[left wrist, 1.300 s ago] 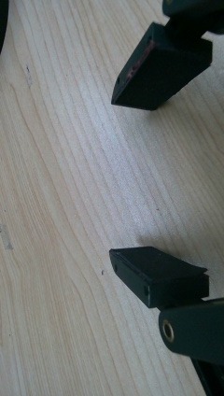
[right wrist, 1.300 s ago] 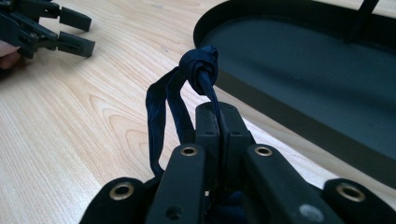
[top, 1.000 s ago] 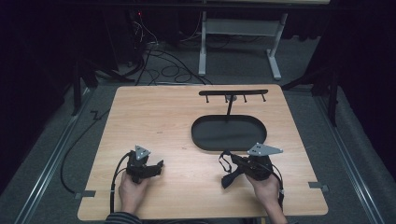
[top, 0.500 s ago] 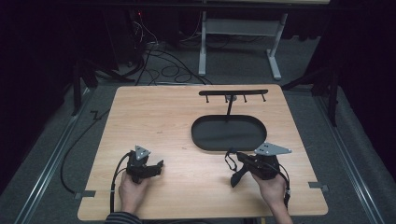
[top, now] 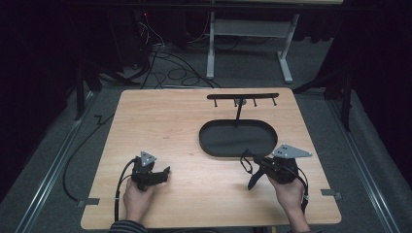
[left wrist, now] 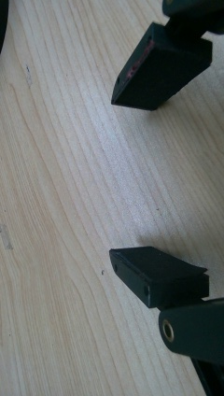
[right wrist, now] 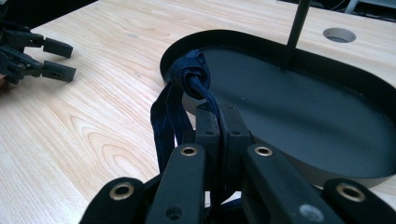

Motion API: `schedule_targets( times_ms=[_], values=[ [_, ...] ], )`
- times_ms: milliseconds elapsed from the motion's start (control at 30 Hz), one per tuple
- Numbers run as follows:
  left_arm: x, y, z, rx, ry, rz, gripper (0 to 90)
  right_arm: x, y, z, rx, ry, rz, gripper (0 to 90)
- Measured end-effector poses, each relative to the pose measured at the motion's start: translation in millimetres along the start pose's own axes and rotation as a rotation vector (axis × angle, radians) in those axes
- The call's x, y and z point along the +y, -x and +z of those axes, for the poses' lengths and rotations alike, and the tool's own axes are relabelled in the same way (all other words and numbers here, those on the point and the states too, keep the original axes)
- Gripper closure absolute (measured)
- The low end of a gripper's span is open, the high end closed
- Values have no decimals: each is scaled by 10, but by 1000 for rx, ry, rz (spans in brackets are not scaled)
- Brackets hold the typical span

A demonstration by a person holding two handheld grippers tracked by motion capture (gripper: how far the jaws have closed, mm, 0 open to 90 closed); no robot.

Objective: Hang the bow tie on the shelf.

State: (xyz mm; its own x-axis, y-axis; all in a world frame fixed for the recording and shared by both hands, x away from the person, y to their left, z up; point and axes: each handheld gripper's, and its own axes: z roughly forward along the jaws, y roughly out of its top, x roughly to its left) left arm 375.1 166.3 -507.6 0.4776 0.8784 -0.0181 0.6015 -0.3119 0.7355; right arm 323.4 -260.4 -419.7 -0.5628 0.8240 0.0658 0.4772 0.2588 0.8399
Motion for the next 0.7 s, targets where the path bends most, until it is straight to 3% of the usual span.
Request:
schedule_targets(
  times_ms=[700],
  values=[
    [0, 0, 0, 0, 0, 0, 221, 207, 59, -59, -16, 13, -35, 898]
  ],
)
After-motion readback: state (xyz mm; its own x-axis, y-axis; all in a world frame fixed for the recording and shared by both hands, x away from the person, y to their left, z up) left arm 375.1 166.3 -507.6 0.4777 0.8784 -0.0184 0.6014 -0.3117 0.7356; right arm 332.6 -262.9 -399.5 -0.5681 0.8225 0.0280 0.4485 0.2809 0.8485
